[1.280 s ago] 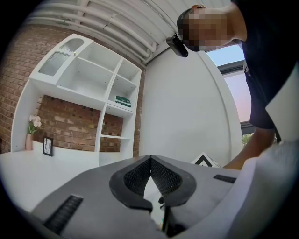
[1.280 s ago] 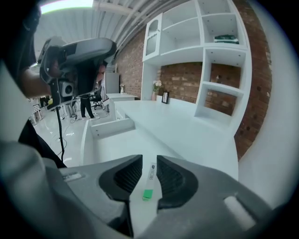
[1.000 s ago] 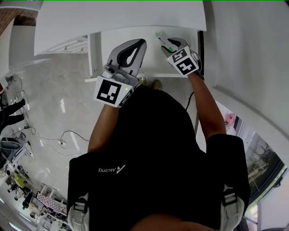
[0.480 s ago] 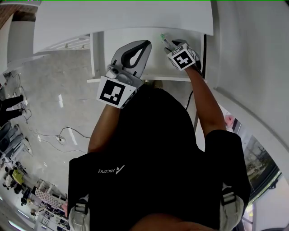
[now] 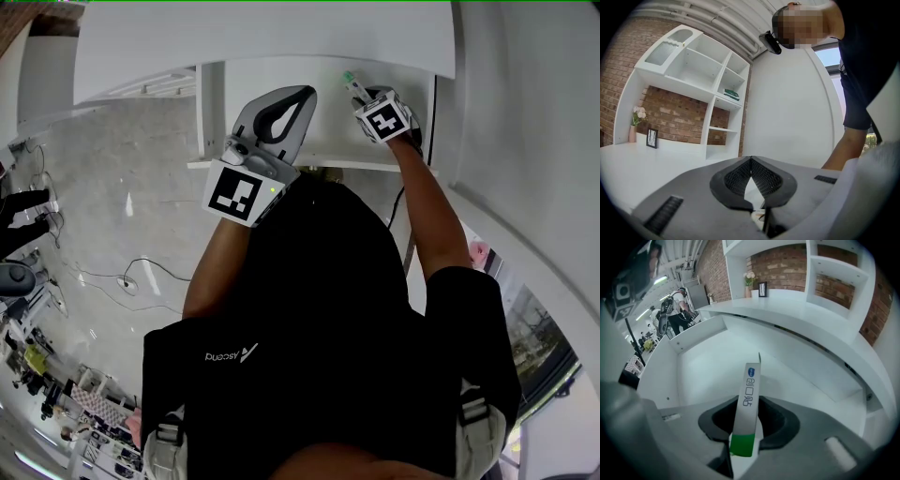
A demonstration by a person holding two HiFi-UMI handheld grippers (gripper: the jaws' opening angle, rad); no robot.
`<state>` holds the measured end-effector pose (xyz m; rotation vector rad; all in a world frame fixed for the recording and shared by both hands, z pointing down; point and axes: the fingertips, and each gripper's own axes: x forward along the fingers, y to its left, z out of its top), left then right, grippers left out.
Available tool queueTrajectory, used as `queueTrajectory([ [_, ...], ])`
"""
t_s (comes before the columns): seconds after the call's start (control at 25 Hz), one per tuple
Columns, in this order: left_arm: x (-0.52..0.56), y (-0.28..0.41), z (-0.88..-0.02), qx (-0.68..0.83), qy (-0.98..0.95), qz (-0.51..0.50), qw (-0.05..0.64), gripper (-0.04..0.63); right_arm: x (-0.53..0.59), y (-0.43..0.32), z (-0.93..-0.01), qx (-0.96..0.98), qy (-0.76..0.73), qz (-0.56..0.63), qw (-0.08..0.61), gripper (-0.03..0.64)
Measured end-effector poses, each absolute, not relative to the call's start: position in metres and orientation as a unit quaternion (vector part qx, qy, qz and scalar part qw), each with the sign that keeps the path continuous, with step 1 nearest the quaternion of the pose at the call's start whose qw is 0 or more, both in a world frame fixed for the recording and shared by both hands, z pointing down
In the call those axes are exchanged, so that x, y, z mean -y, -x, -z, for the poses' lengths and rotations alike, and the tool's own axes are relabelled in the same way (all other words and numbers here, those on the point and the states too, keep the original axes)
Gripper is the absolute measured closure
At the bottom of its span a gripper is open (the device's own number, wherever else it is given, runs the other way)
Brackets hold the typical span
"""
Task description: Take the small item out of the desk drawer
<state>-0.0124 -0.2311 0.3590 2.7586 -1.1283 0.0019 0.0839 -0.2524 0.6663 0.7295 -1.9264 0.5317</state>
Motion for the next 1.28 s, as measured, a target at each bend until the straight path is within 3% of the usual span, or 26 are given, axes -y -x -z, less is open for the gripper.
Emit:
queueTrajectory([
  [0.72, 0.229, 0.004, -0.353, 0.353, -0.932, 0.014, 0.077, 0.597, 0.245, -0.081, -0.595, 0.821, -0.329, -0.180, 0.430, 0.527],
  [1.28, 0.213, -0.024, -0.342, 0.320, -0.946, 0.015, 0.053, 0.597, 0.220, -0.096, -0.445, 0.864, -0.404, -0.123, 0.274, 0.528],
])
